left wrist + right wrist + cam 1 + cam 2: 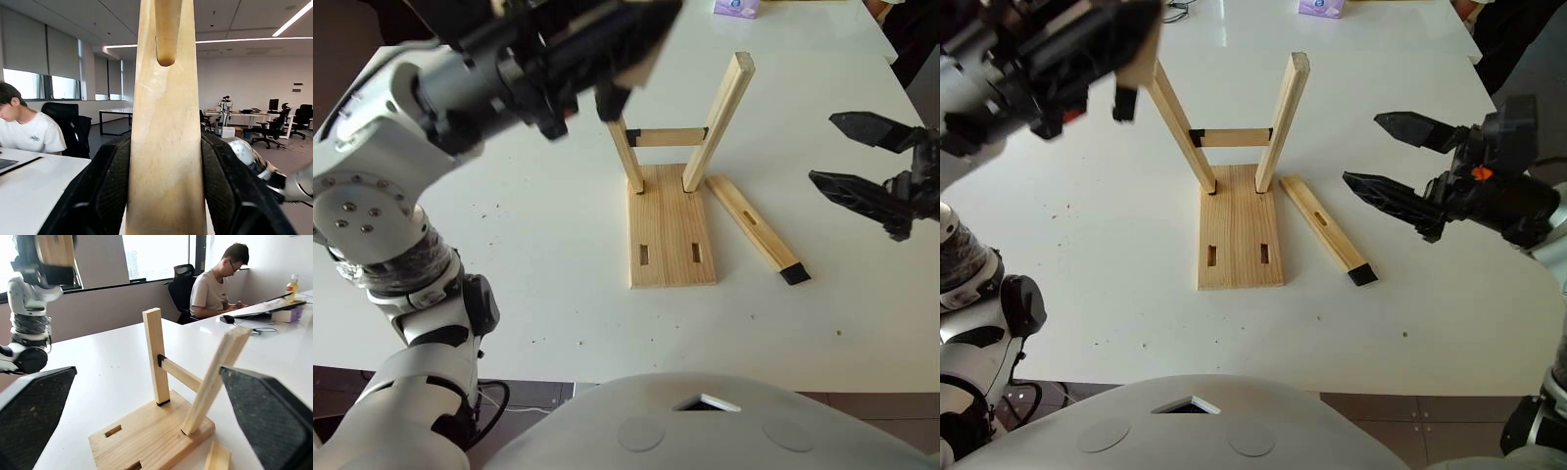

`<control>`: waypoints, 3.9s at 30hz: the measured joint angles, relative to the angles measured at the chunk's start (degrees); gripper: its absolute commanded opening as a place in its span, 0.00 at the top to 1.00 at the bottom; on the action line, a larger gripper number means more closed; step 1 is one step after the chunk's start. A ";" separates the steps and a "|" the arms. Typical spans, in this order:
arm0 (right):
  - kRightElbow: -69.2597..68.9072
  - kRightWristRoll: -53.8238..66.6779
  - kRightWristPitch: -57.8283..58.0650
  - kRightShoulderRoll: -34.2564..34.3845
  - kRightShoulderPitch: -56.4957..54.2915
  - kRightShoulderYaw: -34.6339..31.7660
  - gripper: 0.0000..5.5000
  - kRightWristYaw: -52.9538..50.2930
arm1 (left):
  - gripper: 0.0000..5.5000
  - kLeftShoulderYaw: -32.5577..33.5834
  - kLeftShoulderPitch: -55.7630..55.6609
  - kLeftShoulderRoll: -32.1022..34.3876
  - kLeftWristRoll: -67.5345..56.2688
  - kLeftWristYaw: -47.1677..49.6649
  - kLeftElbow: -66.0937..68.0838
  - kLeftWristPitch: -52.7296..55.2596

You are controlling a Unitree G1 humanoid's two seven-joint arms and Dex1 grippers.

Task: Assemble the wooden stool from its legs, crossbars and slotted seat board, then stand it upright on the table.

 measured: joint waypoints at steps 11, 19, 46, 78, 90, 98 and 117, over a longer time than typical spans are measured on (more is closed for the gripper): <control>4.43 13.54 8.76 -1.18 -15.30 8.55 0.02 -3.61 | 0.63 -6.29 6.14 1.48 -0.85 -4.67 -2.37 -2.04; 4.74 20.14 13.37 -1.09 -19.87 13.02 0.02 -5.37 | 0.63 -10.96 12.05 4.51 6.44 -12.44 -3.09 -5.55; 0.80 14.76 13.56 -0.58 -23.15 18.57 0.50 0.01 | 0.63 -17.14 14.82 5.24 12.88 -16.50 -2.14 -10.00; -0.54 0.49 6.05 -1.31 -18.58 17.22 0.64 1.81 | 0.31 -27.21 20.55 13.04 36.94 -23.30 4.08 -21.51; -1.79 -27.46 -14.51 -5.41 -3.33 23.91 0.64 13.39 | 0.31 -31.59 27.71 16.25 51.57 -29.94 8.43 -36.37; -1.53 -32.17 -20.02 -3.91 0.08 26.32 0.64 14.99 | 0.31 -31.53 28.27 16.24 51.69 -31.27 8.32 -37.06; -4.58 -32.47 -22.02 -4.28 3.22 25.92 0.64 15.34 | 0.31 -31.30 29.46 16.30 51.66 -32.58 7.30 -37.05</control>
